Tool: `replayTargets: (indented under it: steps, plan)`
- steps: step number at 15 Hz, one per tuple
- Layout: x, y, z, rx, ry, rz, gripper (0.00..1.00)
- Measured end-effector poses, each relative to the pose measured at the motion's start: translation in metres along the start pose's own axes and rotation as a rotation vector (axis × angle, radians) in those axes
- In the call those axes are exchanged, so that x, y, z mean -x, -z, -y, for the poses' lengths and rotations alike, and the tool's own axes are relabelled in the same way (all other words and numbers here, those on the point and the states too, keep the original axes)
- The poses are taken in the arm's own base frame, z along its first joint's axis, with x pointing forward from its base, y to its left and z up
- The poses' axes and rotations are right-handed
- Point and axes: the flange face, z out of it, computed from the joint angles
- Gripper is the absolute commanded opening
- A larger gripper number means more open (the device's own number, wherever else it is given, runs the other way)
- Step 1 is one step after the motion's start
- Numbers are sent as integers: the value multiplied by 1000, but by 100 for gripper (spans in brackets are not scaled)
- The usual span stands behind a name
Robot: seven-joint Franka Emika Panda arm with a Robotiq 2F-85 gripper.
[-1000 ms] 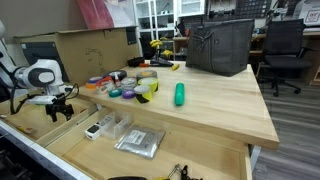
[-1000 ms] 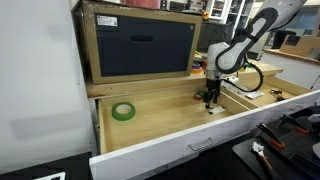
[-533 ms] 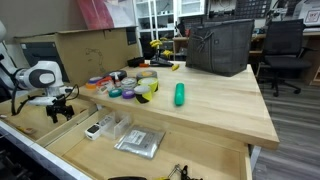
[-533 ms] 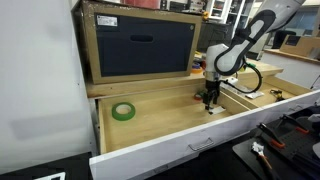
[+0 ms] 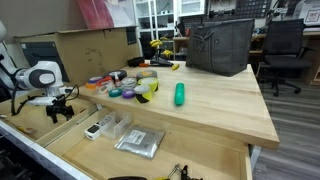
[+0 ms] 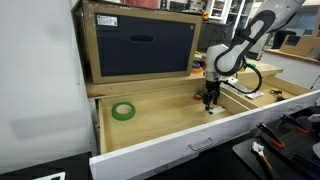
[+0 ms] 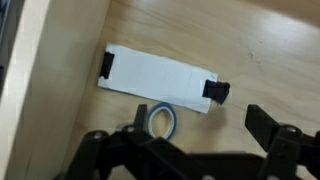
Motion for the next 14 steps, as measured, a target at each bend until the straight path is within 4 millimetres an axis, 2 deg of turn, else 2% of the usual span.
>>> replayTargets:
  steps: [7, 14]
  plan:
    - [6, -5, 9, -3, 8, 1, 100]
    - [3, -15, 24, -2, -9, 11, 100]
